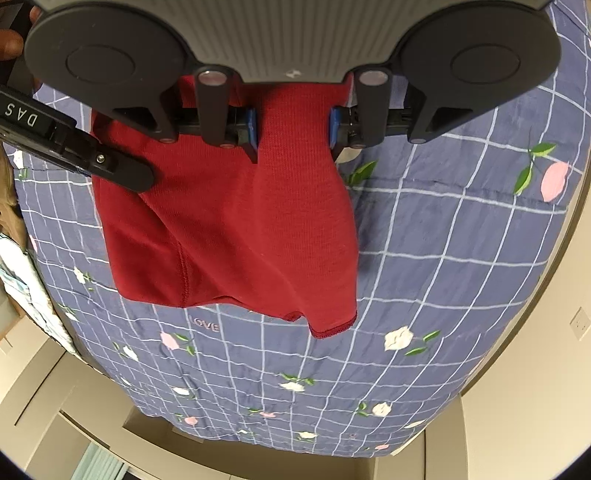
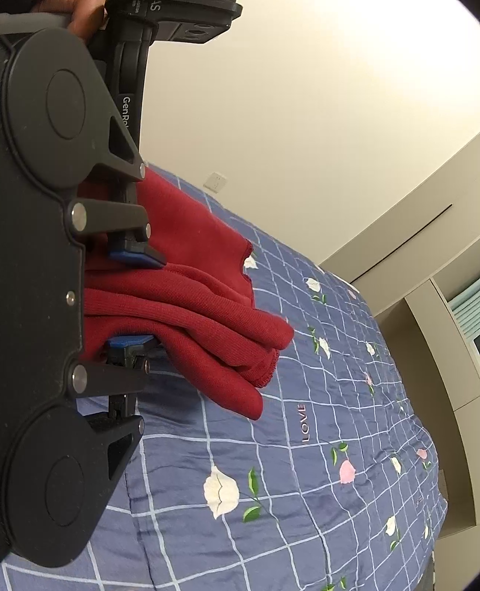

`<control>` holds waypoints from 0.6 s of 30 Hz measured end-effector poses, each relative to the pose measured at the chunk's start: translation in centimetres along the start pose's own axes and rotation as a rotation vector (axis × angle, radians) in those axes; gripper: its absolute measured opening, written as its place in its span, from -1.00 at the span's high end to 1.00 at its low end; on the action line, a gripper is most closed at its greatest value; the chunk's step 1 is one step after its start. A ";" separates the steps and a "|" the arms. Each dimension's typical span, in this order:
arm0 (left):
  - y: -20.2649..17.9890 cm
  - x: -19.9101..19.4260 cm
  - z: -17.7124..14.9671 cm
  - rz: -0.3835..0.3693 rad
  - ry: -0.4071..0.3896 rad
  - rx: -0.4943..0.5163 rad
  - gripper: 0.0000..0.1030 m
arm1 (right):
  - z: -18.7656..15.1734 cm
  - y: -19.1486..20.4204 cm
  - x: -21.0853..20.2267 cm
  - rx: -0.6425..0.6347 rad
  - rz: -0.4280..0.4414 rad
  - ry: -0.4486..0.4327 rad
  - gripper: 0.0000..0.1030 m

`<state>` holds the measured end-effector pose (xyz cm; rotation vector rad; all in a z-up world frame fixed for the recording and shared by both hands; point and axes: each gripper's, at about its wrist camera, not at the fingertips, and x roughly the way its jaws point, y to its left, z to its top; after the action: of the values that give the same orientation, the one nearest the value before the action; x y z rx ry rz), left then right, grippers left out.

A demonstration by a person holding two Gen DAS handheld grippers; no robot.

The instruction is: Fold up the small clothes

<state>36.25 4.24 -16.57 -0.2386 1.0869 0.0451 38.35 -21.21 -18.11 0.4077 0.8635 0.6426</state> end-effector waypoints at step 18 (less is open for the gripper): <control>1.4 2.7 -1.7 0.026 -0.005 -0.092 -0.21 | -2.4 -2.3 1.8 0.024 -0.095 0.043 -0.03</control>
<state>35.81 5.06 -19.90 -0.3066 1.0842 0.1186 38.06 -21.54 -21.87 0.3734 0.9268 0.5553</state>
